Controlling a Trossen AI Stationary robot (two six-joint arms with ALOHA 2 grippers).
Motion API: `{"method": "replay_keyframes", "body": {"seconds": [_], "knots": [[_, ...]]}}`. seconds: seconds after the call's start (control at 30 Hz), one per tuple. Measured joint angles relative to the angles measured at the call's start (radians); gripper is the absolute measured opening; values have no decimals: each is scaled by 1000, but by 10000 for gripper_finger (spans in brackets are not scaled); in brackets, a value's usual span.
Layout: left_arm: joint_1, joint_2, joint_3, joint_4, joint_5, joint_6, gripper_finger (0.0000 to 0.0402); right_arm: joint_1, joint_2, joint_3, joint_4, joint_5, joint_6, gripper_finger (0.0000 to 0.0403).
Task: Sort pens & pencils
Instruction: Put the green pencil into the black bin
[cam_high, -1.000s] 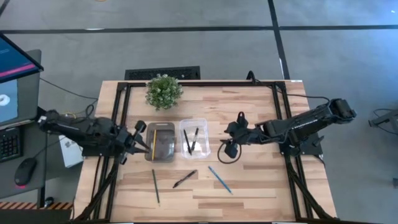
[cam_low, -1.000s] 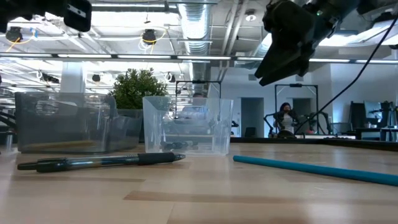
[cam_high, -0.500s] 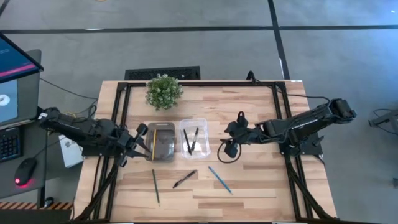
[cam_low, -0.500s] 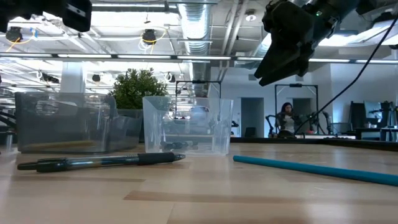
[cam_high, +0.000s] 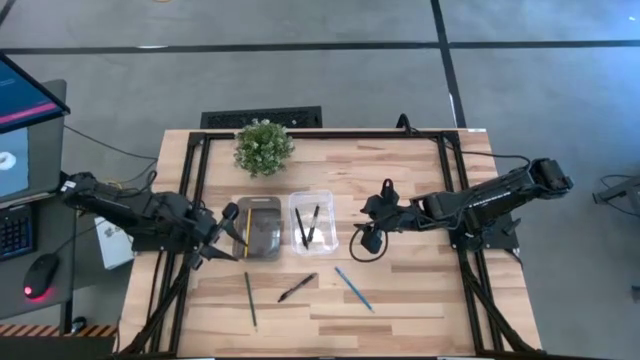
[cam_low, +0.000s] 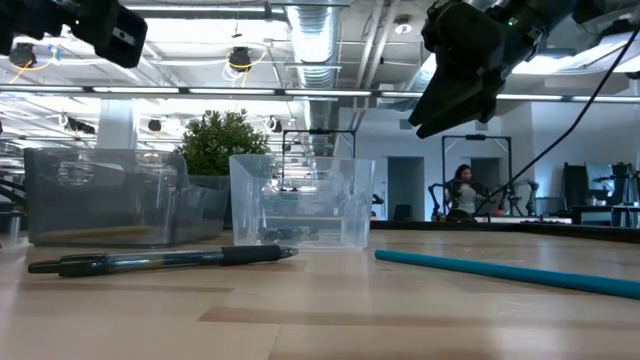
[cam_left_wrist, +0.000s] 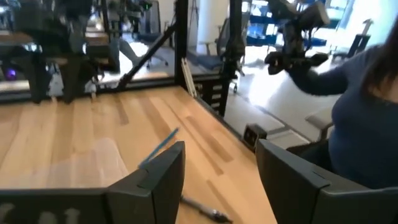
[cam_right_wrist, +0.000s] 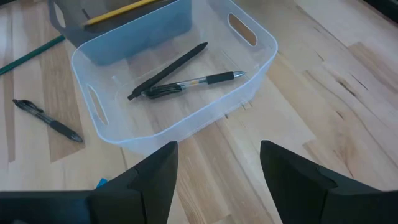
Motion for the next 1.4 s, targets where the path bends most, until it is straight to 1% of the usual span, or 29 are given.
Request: {"method": "replay_keyframes", "body": {"seconds": [0.13,0.23,0.43,0.6,0.7,0.83,0.93,1.07,1.2,1.27,1.4], "knots": [[0,12,0,-31,-17,41,189,0,0,0,1,0,2,249],[0,42,14,-54,-10,121,188,0,0,0,10,0,2,249],[0,142,124,-249,-42,324,188,0,0,0,42,0,2,249],[0,235,187,-353,-39,394,187,0,0,0,44,0,2,249],[-6,306,208,-382,-47,445,187,0,0,0,44,0,2,249],[-43,405,242,-402,-69,511,187,0,0,0,45,0,2,249],[-87,472,286,-426,-79,529,187,0,0,0,45,0,2,249],[-158,560,361,-512,-159,582,187,0,0,0,45,0,3,249],[-221,650,397,-577,-237,685,187,0,0,0,45,-1,3,249],[-243,693,406,-607,-246,716,187,0,0,0,45,-1,3,249],[-272,769,416,-613,-245,716,187,0,0,0,47,-1,10,249]]}}
